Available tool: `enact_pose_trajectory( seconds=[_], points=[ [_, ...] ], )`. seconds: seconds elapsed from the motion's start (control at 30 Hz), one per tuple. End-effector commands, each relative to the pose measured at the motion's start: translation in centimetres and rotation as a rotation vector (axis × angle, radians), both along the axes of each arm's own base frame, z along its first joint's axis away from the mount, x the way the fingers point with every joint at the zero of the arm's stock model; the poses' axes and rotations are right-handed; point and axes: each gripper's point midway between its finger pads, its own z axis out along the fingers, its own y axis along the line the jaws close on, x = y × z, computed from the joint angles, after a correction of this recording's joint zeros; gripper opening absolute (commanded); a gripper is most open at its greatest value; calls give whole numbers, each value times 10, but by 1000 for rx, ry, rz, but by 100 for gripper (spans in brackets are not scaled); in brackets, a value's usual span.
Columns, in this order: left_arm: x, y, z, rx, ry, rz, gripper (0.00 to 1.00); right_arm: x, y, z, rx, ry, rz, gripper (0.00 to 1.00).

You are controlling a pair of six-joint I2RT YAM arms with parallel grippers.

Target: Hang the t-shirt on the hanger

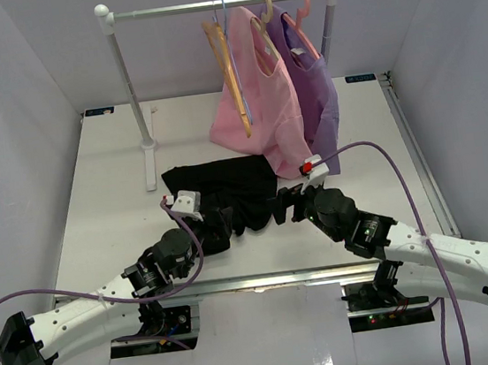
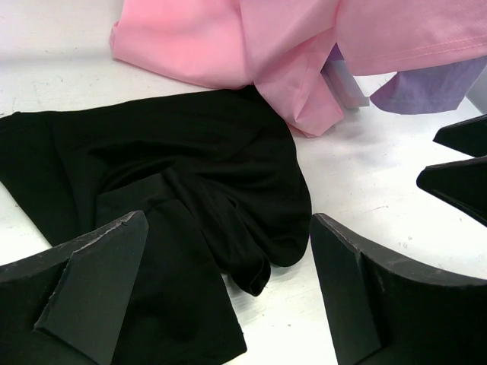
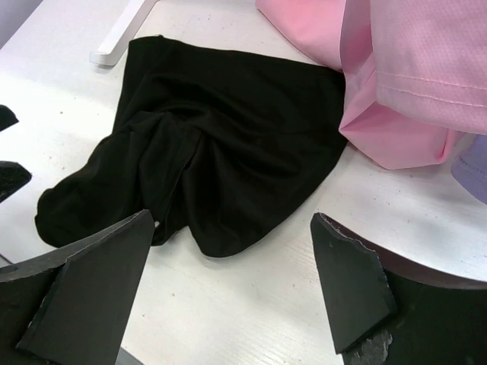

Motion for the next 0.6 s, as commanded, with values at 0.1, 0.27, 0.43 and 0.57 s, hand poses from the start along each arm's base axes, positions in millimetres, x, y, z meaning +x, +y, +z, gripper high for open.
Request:
enact_pose_trajectory(
  seconds=[0.1,0.27,0.43,0.57],
  points=[
    [3,8,4,-20,-3,52,98,2,8,13,28,-56,26,90],
    [9,33,5,-47,2,196,97,11,30,11,-34,-8,50,96],
    [4,54,15,-139,-34,246,96,18,59,-6,-102,122,64,85],
    [0,66,19,-195,-52,270,96,22,92,-20,-50,186,102,77]
  ],
)
